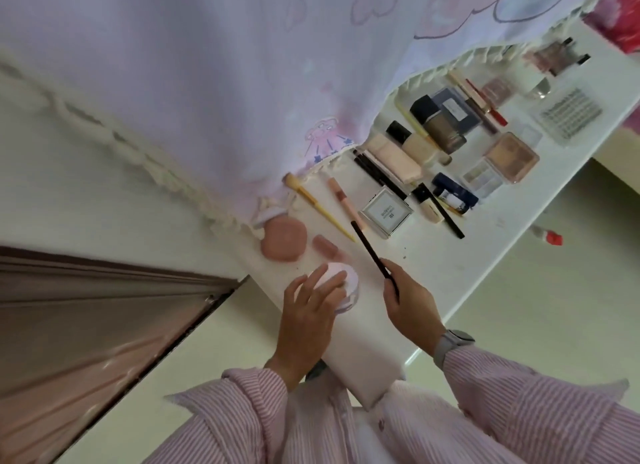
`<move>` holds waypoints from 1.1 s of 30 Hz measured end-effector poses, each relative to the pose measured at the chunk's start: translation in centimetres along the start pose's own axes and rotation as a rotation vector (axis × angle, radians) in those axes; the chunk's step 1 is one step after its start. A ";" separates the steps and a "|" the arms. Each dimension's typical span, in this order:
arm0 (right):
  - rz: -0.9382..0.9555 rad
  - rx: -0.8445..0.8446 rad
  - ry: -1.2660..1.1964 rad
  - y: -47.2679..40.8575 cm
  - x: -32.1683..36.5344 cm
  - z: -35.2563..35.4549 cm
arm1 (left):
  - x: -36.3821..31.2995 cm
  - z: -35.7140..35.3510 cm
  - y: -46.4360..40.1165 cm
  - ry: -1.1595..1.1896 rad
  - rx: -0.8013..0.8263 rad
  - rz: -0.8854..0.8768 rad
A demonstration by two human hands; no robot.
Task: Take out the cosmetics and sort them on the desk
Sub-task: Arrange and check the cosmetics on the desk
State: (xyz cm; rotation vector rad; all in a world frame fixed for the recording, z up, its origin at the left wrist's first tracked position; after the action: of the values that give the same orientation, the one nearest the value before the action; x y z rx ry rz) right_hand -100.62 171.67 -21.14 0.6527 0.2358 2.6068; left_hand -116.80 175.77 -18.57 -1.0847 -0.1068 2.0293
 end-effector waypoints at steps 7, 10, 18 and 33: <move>0.051 -0.007 0.110 1.4 -3.5 1.5 | -1.4 -2.6 1.1 -0.145 0.161 -0.098; 0.089 0.022 0.163 1.4 -4.3 1.9 | -1.4 -3.7 1.1 -0.173 0.222 -0.028; 0.337 -0.068 0.232 -1.8 -1.9 5.3 | -1.8 -4.0 1.1 -0.120 0.144 0.132; 1.126 0.299 0.255 -7.3 6.1 0.8 | -2.7 -8.4 3.9 -0.327 -0.327 1.212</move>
State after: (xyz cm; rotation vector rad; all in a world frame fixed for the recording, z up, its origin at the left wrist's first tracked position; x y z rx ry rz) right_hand -102.34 181.00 -19.93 0.6594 0.4356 3.7997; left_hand -112.27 168.96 -23.65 -1.1085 0.0887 3.3688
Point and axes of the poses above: each hand's wrist, its own y-axis away from the middle knuckle, its own z-axis out of the back of the hand, x = y × z, the point moved 6 cm from there along -y, towards the middle knuckle, and after that the axes turned 11 degrees about y, right-handed, at the moved point
